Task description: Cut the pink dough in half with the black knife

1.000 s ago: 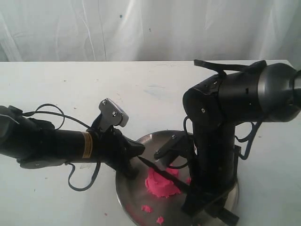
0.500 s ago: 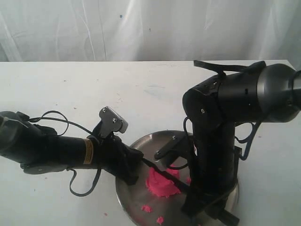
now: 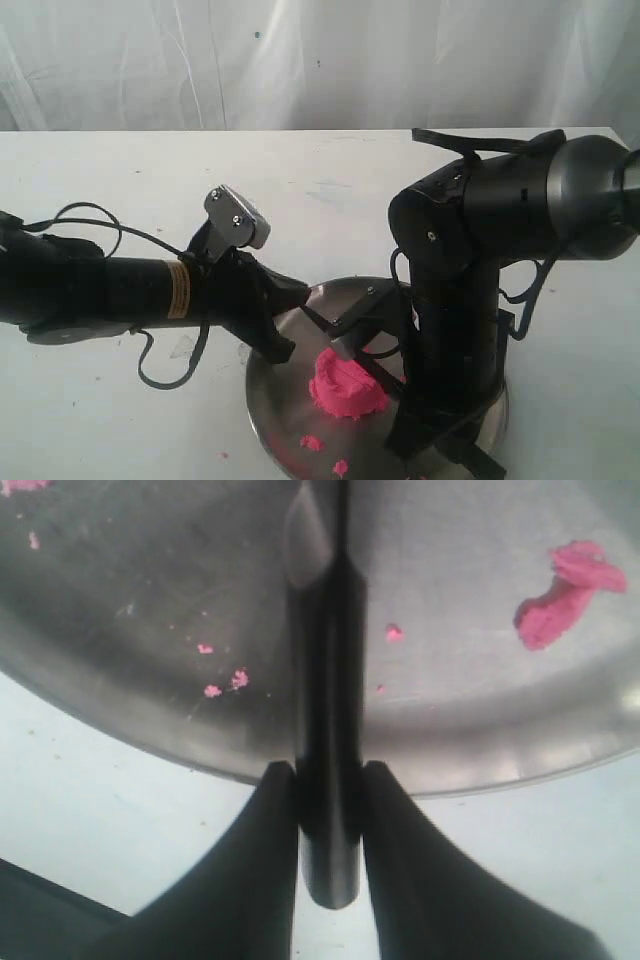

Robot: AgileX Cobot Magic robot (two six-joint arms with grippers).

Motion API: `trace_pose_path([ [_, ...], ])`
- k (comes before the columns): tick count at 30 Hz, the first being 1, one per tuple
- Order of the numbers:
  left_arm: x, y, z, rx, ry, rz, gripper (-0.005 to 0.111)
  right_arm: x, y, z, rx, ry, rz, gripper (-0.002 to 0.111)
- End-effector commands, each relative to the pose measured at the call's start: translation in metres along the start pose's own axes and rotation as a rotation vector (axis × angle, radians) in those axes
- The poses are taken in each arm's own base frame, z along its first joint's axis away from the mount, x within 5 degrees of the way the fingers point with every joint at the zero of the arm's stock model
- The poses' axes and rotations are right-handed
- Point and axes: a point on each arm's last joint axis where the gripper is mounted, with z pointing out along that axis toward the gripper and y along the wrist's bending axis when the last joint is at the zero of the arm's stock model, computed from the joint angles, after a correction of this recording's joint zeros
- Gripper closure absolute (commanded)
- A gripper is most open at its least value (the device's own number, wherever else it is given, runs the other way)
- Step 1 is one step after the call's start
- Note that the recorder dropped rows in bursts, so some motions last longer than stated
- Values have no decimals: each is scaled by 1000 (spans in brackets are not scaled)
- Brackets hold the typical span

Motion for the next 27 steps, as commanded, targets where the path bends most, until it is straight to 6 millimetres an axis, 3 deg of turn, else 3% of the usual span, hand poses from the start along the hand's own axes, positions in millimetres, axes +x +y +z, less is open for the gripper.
trace_pose_path([
  [1, -9, -3, -9, -16, -3, 32, 107, 0, 0, 1, 1, -6, -1, 108],
  [12, -2, 2, -10, -77, 77, 22, 107, -2, 0, 1, 3, -19, -1, 108],
  [21, -19, 11, -30, -239, 70, -124, 107, -2, 0, 1, 3, -18, -1, 108],
  [27, -29, 0, -25, -101, -54, -43, 107, -2, 0, 1, 3, -18, -1, 108],
])
